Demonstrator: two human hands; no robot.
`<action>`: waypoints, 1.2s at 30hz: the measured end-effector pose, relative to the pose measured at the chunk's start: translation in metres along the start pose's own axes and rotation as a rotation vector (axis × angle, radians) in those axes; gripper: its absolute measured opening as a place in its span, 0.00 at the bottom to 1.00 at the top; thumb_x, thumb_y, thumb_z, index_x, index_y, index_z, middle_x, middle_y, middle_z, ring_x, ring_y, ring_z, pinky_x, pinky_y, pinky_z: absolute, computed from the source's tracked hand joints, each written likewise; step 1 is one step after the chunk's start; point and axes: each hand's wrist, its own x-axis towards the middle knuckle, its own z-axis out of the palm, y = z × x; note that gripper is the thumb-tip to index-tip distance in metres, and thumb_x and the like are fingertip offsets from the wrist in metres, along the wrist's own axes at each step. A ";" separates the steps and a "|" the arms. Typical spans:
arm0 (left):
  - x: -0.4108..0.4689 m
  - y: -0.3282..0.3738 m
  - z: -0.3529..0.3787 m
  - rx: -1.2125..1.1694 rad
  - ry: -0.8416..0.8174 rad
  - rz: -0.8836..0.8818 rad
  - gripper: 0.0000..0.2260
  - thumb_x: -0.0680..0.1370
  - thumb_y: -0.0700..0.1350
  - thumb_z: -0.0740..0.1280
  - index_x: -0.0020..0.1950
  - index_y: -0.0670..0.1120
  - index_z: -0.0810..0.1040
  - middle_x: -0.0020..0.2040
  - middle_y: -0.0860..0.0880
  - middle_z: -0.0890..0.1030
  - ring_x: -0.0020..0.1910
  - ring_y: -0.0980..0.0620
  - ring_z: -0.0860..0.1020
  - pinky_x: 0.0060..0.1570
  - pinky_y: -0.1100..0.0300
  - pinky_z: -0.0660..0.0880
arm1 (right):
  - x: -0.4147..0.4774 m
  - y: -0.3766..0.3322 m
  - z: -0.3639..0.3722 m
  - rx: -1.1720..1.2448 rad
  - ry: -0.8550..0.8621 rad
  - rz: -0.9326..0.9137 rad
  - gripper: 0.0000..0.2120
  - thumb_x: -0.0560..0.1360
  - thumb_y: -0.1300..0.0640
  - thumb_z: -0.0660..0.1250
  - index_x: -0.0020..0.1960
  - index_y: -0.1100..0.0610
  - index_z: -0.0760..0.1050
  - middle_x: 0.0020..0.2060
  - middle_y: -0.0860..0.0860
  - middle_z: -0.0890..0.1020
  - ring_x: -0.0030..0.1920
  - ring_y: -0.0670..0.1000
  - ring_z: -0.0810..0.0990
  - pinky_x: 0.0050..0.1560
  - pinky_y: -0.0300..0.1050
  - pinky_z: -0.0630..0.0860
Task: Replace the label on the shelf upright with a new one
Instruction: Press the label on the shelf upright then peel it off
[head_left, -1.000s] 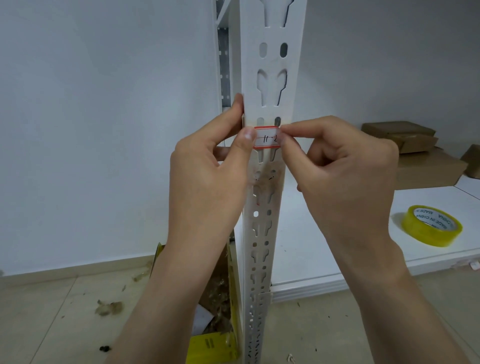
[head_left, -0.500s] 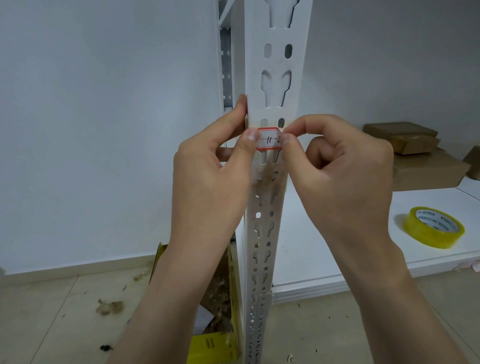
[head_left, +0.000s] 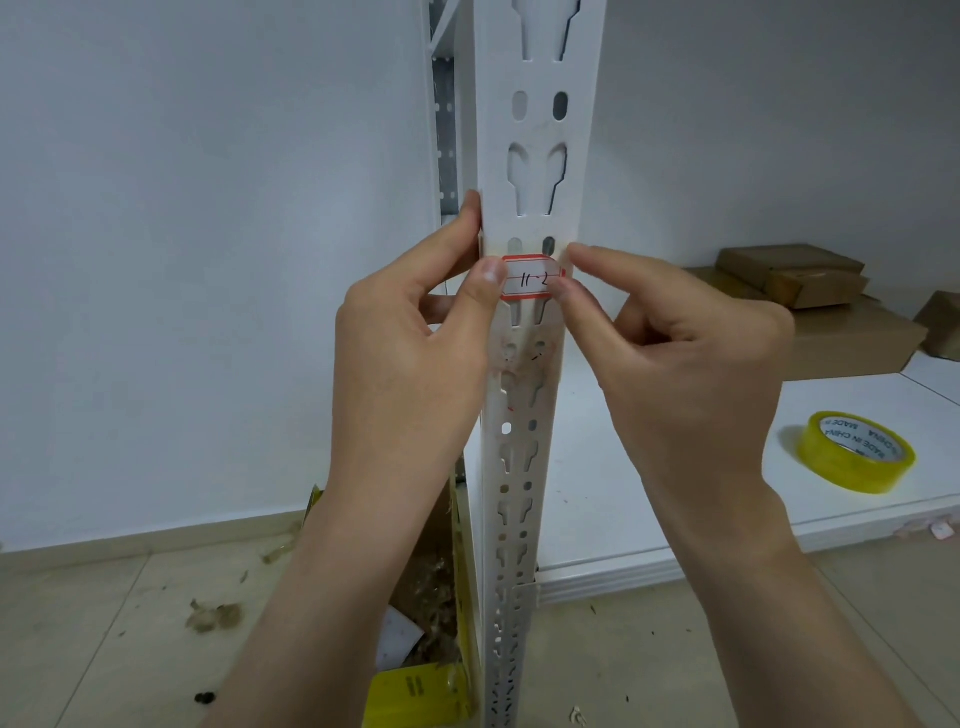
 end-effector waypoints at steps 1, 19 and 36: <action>0.000 0.000 0.000 -0.002 0.001 0.001 0.18 0.84 0.44 0.66 0.74 0.55 0.77 0.65 0.62 0.83 0.54 0.69 0.83 0.54 0.64 0.83 | -0.001 0.000 0.000 0.005 -0.003 -0.001 0.10 0.79 0.54 0.75 0.55 0.58 0.86 0.28 0.44 0.76 0.25 0.47 0.71 0.29 0.46 0.74; 0.000 0.000 0.000 -0.013 0.002 -0.013 0.18 0.83 0.43 0.67 0.73 0.54 0.77 0.64 0.60 0.84 0.49 0.66 0.84 0.52 0.64 0.83 | 0.003 -0.014 0.007 -0.004 -0.016 0.114 0.05 0.78 0.53 0.73 0.47 0.54 0.85 0.23 0.45 0.72 0.22 0.45 0.69 0.30 0.37 0.70; 0.000 0.002 -0.001 0.007 0.011 -0.011 0.18 0.83 0.44 0.68 0.73 0.56 0.77 0.64 0.61 0.84 0.51 0.65 0.84 0.52 0.62 0.84 | -0.003 -0.007 0.003 -0.048 0.050 -0.001 0.06 0.79 0.56 0.73 0.49 0.57 0.87 0.28 0.51 0.83 0.25 0.52 0.77 0.28 0.52 0.76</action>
